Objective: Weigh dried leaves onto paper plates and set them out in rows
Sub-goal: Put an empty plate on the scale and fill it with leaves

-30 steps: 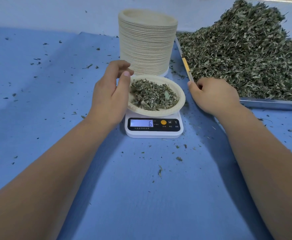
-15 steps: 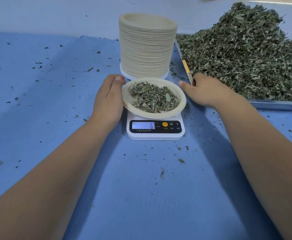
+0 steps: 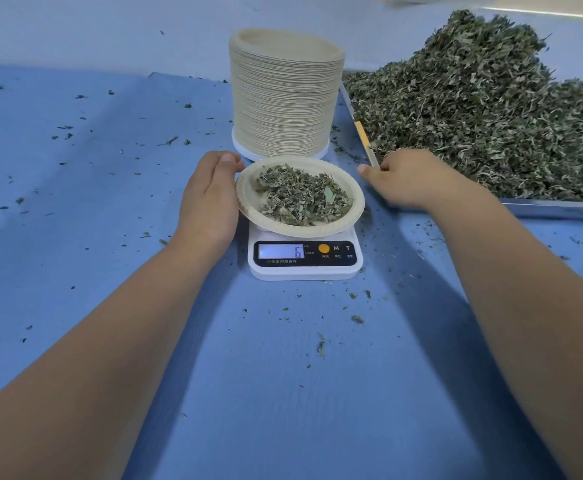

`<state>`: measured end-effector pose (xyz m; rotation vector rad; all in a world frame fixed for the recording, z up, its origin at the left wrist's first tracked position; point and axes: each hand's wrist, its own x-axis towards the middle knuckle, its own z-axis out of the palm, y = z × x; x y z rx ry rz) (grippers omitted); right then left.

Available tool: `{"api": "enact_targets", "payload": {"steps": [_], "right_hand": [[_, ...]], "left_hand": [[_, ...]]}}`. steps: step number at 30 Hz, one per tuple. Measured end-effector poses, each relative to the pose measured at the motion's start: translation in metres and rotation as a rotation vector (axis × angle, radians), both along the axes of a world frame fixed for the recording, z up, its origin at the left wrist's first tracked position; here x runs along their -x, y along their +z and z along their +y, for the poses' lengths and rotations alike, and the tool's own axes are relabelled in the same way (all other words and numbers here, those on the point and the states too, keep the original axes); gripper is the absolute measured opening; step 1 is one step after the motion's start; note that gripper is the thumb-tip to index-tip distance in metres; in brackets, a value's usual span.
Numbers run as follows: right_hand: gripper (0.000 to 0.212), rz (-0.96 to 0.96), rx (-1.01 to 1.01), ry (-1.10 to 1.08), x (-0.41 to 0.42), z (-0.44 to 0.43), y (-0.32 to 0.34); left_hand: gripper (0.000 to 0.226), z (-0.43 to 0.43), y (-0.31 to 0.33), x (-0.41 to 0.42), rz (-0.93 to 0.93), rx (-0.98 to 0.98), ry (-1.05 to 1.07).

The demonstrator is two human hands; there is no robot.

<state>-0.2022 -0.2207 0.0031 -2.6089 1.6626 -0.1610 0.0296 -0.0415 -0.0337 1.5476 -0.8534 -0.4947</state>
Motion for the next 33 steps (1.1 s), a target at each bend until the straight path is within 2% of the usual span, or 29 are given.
{"api": "enact_targets", "payload": {"steps": [4,5,9,14,19,22,24,29,31,33], "right_hand": [[0.062,-0.089,0.238,-0.022,0.008,0.003,0.003],[0.064,-0.057,0.216,-0.038,0.008,0.002,0.005],[0.085,0.083,-0.077,-0.085,0.005,0.002,0.006],[0.075,0.079,-0.033,-0.023,0.000,0.011,-0.001],[0.062,-0.074,0.208,-0.047,0.006,0.016,-0.001],[0.070,0.009,0.015,-0.115,0.007,0.015,0.003],[0.077,0.027,-0.020,-0.108,0.006,0.016,0.001],[0.064,0.003,0.100,-0.124,0.001,0.031,-0.001],[0.052,-0.040,0.333,-0.091,-0.001,0.043,0.002],[0.037,-0.195,0.499,0.041,-0.004,0.062,0.003]], "left_hand": [[0.029,-0.001,-0.001,-0.001,-0.006,0.006,0.000],[0.029,-0.001,0.000,-0.001,-0.007,0.004,0.000],[0.029,0.000,0.000,-0.003,0.007,-0.008,-0.001],[0.027,0.000,-0.001,-0.002,0.013,-0.004,0.004],[0.025,0.000,-0.001,-0.002,0.016,0.004,0.004],[0.025,0.000,0.000,-0.002,0.016,0.001,0.005],[0.026,0.000,0.000,-0.001,0.015,0.004,0.005],[0.026,0.001,0.001,-0.001,0.022,0.007,0.001],[0.025,0.002,0.001,-0.001,0.027,0.014,-0.007],[0.025,0.003,0.003,0.000,0.042,0.021,-0.024]]}}
